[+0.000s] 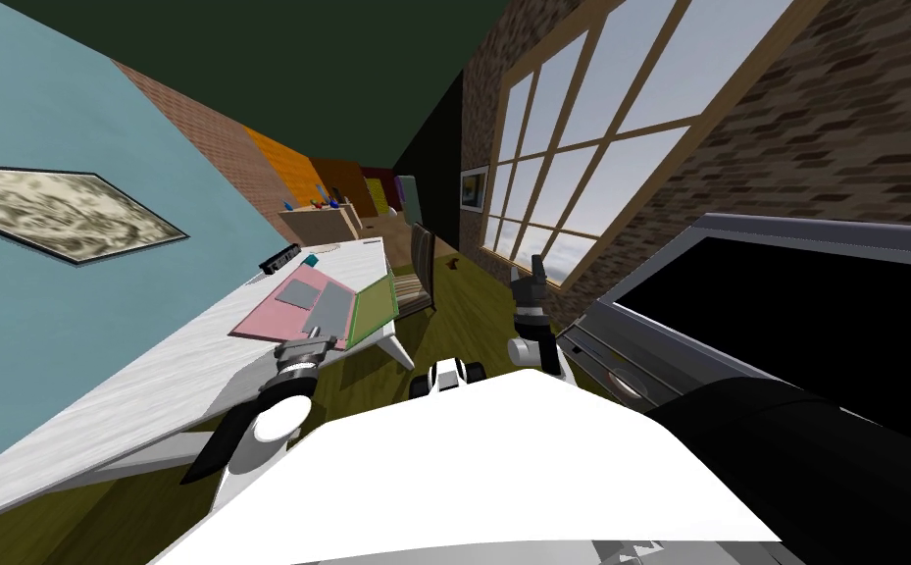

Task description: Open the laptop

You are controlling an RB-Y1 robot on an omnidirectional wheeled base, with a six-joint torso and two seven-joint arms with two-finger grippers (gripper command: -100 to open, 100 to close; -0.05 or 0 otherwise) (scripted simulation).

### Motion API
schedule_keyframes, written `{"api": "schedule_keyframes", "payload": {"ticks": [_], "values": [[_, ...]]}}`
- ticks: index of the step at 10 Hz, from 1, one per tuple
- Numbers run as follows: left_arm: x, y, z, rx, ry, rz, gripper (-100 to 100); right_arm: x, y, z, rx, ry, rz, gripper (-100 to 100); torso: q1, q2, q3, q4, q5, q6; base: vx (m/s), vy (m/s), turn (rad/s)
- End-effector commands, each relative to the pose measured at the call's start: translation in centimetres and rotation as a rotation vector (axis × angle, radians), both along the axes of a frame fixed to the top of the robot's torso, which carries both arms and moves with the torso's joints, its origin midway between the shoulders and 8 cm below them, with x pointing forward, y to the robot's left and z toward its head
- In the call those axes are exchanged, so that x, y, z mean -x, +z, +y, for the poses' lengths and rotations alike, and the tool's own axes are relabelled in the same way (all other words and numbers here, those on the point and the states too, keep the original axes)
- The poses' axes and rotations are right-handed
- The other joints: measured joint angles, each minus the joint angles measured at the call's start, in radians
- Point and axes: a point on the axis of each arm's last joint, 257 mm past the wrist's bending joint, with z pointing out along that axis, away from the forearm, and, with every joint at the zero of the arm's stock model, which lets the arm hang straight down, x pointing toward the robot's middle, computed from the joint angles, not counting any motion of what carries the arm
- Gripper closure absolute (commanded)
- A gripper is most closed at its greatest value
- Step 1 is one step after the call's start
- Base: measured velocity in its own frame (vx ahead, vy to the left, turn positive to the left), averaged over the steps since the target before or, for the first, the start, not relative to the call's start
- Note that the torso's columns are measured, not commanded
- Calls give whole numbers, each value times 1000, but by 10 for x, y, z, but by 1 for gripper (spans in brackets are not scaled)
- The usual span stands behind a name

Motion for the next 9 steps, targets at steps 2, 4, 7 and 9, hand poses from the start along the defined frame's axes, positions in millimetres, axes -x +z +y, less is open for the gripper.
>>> {"api": "schedule_keyframes", "payload": {"ticks": [2, 4, 7, 9], "values": [[1, 2, -7, 73, -6, -29, 100, 0, 0, 0, 0, 0, 0, 0, 3, 0, 0, 0, 1, -1, -3, 39, 5], [-10, 15, -7, 55, -21, -61, -100, 0, 0, 0, 0, 0, 0, 0, 0, -1, -1, 1, -1, 1, 2, 35, 48], [-22, 25, -10, 39, -30, -98, -100, 0, 0, 0, 0, 0, 0, 0, -4, 1, 0, 2, -2, 3, 11, 59, 61], [-29, 29, -12, 32, -32, -117, -100, 0, 0, 0, 0, 0, 0, 0, -6, 1, 0, 1, -2, 4, 1, 52, 35]]}}
